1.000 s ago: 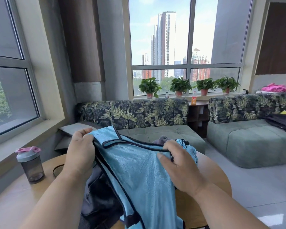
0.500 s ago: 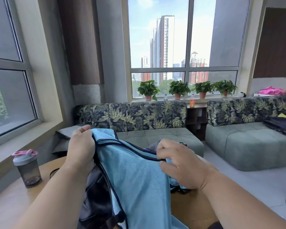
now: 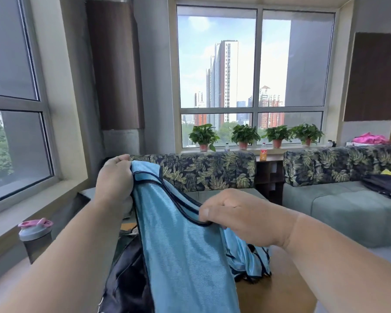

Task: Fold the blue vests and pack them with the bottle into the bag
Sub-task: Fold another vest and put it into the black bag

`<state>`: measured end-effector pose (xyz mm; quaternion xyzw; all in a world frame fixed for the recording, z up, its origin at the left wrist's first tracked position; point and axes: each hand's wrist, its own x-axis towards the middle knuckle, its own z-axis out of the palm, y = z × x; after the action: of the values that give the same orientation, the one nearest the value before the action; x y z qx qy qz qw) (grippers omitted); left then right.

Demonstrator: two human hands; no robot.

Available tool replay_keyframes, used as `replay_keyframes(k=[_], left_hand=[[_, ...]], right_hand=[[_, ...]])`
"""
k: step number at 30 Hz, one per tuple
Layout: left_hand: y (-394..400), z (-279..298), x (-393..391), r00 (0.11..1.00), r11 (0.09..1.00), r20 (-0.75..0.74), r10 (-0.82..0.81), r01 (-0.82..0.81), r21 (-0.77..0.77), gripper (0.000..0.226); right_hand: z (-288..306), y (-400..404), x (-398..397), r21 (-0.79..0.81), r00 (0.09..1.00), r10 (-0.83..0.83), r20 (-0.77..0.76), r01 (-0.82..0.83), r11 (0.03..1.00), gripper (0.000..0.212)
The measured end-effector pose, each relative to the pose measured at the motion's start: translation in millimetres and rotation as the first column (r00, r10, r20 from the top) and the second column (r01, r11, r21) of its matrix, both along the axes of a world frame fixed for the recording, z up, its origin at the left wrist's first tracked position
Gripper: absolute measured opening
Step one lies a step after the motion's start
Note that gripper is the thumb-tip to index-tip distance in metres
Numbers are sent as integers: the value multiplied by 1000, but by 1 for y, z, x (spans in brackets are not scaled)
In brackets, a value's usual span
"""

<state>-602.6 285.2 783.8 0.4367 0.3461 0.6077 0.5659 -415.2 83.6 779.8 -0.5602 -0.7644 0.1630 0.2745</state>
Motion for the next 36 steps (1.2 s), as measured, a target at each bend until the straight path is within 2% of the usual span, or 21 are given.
replay_keyframes(k=[2,5,8,13,16,20,22,25,28,31,36], left_hand=[[-16,6,1,995,994,-65,69,-64,85,29],[-21,8,-1,982,990,-172,74,-51,130,30],[-33,7,1,977,984,-207,44,-7,176,27],[-42,-1,3,964,980,-264,38,16,199,27],[-48,-7,6,966,977,-255,40,15,212,25],[-45,-18,9,947,965,-312,75,9,260,25],[-42,-24,10,944,963,-319,87,1,268,25],[-36,-33,8,943,966,-317,97,-12,258,24],[-30,-37,0,955,977,-278,102,-43,211,26],[-25,-41,-4,971,986,-216,97,-65,153,27],[-25,-48,-9,975,988,-194,104,-79,134,24]], right_hand=[[-2,-2,0,-32,987,-110,121,115,993,39],[-9,2,2,-68,930,-186,317,218,974,34],[-16,7,8,-152,907,-223,356,292,944,34],[-18,10,11,-257,904,-210,371,318,913,31],[-21,13,12,-296,903,-201,381,325,898,38],[-30,20,16,-366,847,-104,522,333,869,23],[-34,21,17,-339,821,-84,565,324,883,19],[-41,25,18,-196,796,-123,592,291,936,13],[-51,29,19,-75,837,-194,511,269,960,22],[-55,28,21,88,878,-233,419,216,972,22],[-70,31,26,17,882,-175,438,187,982,24]])
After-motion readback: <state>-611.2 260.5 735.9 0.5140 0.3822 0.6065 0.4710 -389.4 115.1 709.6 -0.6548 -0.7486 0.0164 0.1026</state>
